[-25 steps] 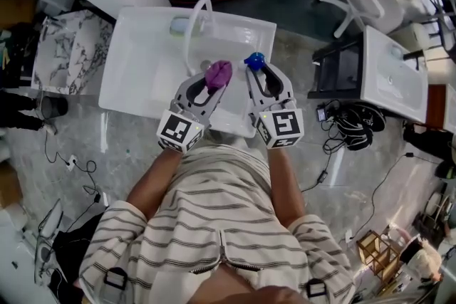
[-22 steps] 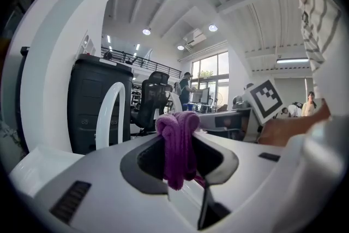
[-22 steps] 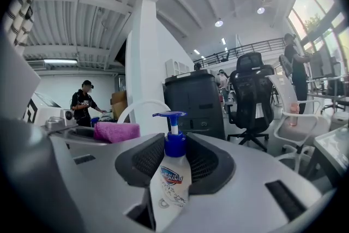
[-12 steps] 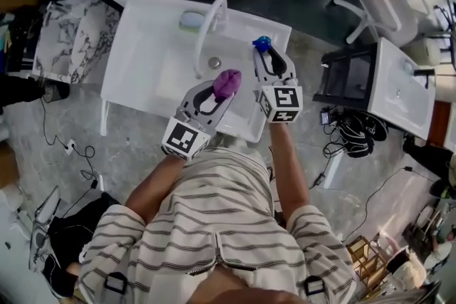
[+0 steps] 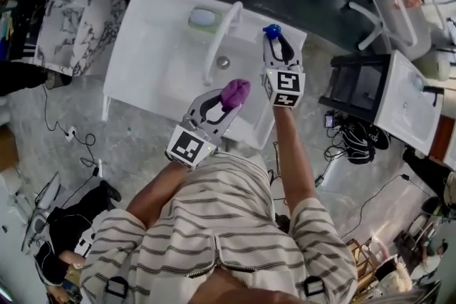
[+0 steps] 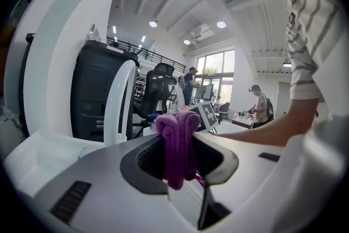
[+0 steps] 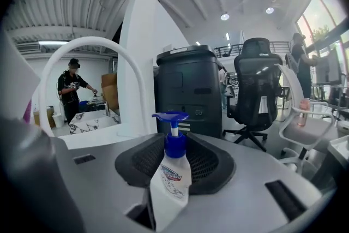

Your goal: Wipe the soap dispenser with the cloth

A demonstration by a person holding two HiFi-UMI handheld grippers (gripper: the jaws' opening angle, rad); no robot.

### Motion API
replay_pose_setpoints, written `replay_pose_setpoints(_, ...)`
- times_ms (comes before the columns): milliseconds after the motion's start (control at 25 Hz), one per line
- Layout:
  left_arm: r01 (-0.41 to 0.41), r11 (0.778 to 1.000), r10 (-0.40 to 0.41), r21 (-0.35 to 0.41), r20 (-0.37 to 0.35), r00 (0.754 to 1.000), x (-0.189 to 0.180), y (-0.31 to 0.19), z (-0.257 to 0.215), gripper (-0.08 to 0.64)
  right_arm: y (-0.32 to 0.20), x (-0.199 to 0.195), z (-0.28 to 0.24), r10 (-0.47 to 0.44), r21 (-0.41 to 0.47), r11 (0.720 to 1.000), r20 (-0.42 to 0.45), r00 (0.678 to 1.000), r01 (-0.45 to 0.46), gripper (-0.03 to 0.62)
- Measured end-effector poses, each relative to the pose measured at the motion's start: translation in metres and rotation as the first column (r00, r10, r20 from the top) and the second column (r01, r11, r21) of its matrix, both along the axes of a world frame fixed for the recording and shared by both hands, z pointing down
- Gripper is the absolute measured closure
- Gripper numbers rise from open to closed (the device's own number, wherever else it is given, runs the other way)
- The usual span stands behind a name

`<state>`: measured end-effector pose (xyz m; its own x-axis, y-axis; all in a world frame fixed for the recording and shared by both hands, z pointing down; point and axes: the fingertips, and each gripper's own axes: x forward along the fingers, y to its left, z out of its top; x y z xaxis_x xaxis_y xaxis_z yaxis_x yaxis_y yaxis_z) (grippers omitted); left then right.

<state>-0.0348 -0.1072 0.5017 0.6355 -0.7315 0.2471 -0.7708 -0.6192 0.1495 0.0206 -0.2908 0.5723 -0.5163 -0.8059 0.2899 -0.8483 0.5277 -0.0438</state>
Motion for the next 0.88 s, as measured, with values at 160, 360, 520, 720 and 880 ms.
replay_pose_setpoints(160, 0.016, 1.000, -0.016, -0.010, -0.030, 0.999, -0.001, -0.003, 0.001, 0.440, -0.013, -0.001, 0.015, -0.005, -0.011, 1.000, -0.022, 1.000, 0.005, 0.459)
replay_pose_setpoints(360, 0.018, 1.000, -0.019, -0.020, -0.042, 0.999, -0.001, -0.005, 0.005, 0.440, -0.022, -0.002, 0.031, 0.000, -0.018, 1.000, -0.045, 0.999, -0.001, 0.459)
replay_pose_setpoints(520, 0.018, 0.999, -0.020, -0.040, -0.064, 0.998, 0.000, -0.006, 0.007, 0.440, -0.023, -0.003, 0.041, 0.005, -0.039, 0.999, -0.037, 0.999, -0.006, 0.459)
replay_pose_setpoints(720, 0.024, 0.999, -0.028, -0.044, -0.084, 0.996, -0.001, -0.006, 0.006, 0.440, -0.018, -0.003, 0.042, 0.018, -0.041, 0.999, -0.013, 1.000, -0.019, 0.455)
replay_pose_setpoints(880, 0.027, 0.999, -0.031, -0.041, -0.085, 0.996, -0.001, -0.003, 0.004, 0.440, -0.017, -0.006, 0.042, 0.023, -0.065, 0.998, 0.005, 1.000, -0.022, 0.415)
